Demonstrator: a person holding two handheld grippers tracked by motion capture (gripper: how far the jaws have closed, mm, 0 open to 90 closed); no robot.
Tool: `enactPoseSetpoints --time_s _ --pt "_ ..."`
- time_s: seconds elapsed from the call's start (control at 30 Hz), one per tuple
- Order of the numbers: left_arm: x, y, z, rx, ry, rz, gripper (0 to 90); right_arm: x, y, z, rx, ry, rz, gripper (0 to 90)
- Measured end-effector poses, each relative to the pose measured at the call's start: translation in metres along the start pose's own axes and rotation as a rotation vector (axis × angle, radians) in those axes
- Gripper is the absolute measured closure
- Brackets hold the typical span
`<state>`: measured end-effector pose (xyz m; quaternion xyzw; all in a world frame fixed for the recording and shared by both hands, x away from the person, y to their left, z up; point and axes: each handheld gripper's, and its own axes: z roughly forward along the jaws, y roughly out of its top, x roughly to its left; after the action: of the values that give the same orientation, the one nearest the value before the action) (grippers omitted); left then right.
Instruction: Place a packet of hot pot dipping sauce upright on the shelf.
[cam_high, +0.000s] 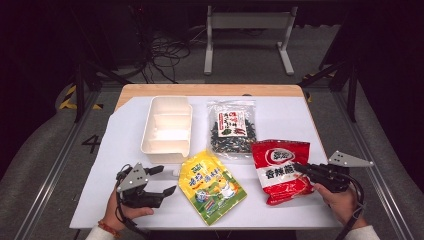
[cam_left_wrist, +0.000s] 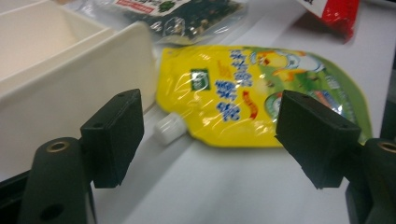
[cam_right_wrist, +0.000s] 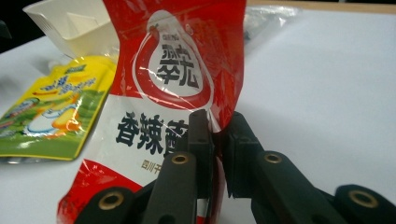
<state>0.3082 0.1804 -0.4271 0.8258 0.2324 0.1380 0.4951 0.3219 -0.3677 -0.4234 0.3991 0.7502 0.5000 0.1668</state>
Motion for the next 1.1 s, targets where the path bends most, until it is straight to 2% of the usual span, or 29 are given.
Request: enactPoseSetpoints --time_s 0.2,0.3,0.47,0.53,0.6,0.67,0.73,0.8,0.93,0.97,1.03,1.1 --pt "-0.017 0.034 0.039 0.0 -0.09 0.049 24.2 0.015 0.013 -0.005 -0.078 0.002 -0.026 83.1" --pt "-0.02 0.043 0.052 -0.002 -0.116 0.045 23.8 0.02 0.017 -0.005 -0.093 0.0 -0.034 83.2" --pt "-0.031 0.064 0.091 -0.009 -0.19 0.036 23.6 0.029 0.024 -0.003 -0.12 0.0 -0.049 83.3" --pt "-0.036 0.07 0.103 -0.004 -0.192 0.042 23.6 0.033 0.027 -0.002 -0.129 0.002 -0.047 83.3" --pt "-0.04 0.077 0.116 -0.02 -0.222 0.017 23.5 0.036 0.031 0.0 -0.139 0.01 -0.046 83.4" --pt "-0.042 0.082 0.125 -0.035 -0.215 0.009 23.6 0.039 0.034 0.0 -0.152 0.012 -0.046 83.4" --pt "-0.043 0.085 0.13 -0.044 -0.226 -0.008 24.3 0.042 0.037 0.001 -0.157 0.021 -0.045 83.4" --pt "-0.044 0.09 0.134 -0.08 -0.249 -0.011 26.9 0.046 0.04 0.004 -0.164 0.022 -0.047 83.4" --pt "-0.044 0.096 0.136 -0.094 -0.243 -0.01 35.6 0.053 0.044 0.011 -0.178 0.035 -0.037 83.4" --pt "-0.044 0.097 0.136 -0.094 -0.238 -0.014 35.6 0.054 0.046 0.014 -0.184 0.042 -0.036 83.3" --pt "-0.041 0.097 0.137 -0.116 -0.245 -0.031 41.9 0.058 0.048 0.018 -0.198 0.053 -0.034 83.3" --pt "-0.041 0.098 0.139 -0.116 -0.244 -0.037 46.2 0.063 0.052 0.022 -0.206 0.065 -0.039 83.3"
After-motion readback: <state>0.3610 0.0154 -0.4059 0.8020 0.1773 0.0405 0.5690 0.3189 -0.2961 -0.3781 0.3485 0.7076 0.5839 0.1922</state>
